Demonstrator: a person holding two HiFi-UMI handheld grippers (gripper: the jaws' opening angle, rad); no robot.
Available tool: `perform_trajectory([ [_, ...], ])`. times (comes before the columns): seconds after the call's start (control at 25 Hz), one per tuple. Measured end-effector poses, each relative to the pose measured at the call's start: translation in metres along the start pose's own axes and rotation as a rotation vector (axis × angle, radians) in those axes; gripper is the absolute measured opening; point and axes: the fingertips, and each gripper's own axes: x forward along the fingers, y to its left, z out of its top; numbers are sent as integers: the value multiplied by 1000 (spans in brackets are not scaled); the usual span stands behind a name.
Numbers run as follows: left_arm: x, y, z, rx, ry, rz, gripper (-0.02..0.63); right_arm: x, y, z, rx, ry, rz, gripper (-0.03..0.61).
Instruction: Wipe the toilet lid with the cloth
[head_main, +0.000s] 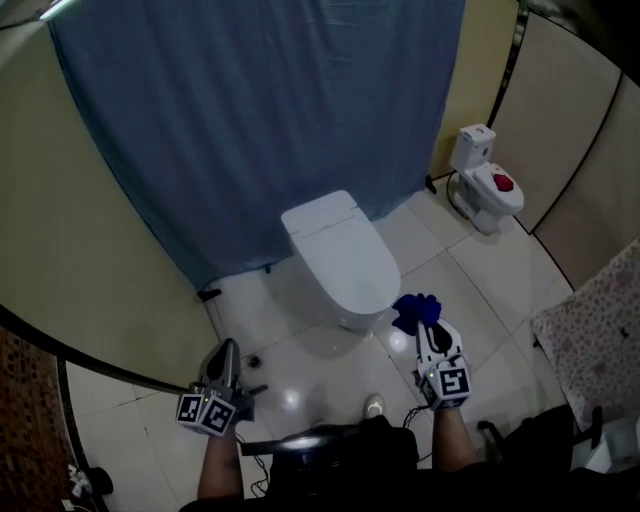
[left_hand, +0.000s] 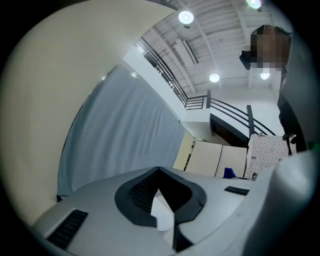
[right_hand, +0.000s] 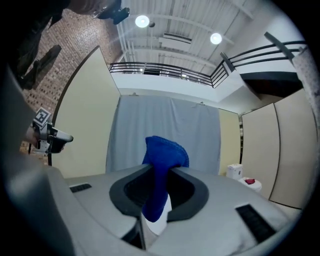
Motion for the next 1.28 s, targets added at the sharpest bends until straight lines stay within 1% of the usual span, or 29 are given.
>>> perform_trajectory([
  [0.12, -20, -15, -6, 3, 7, -8, -9, -27, -27, -3, 67, 15, -45, 61],
  [0.28, -44, -21, -19, 17, 51, 56, -9, -68, -53, -4, 133, 18, -96, 61],
  [0.32, -46, -22, -20, 27, 52, 67, -9, -78, -57, -4, 144, 12, -102, 61],
  [0.4, -39, -29, -19, 40, 24, 69, -9, -87, -65, 0, 146, 1, -111, 60],
  [0.52, -14, -50, -20, 69, -21, 44, -9, -88, -80, 0, 142, -1, -131, 58],
  [0.64, 10, -72, -21, 97, -31, -2, -9, -81, -90, -1, 142, -17, -146, 57],
  [0.8, 25, -85, -15, 123, -37, -37, -9, -68, -91, 2, 149, -46, -141, 57],
  [1.0, 33, -86, -5, 89, -59, -59, -9, -58, -91, 11, 171, -74, -127, 57],
  [1.12, 34, -85, -1, 92, -71, -51, -8, -56, -95, 12, 187, -97, -132, 57],
  [1.28, 37, -87, 2, 96, -63, -60, -9, -58, -107, 8, 237, -113, -150, 57],
])
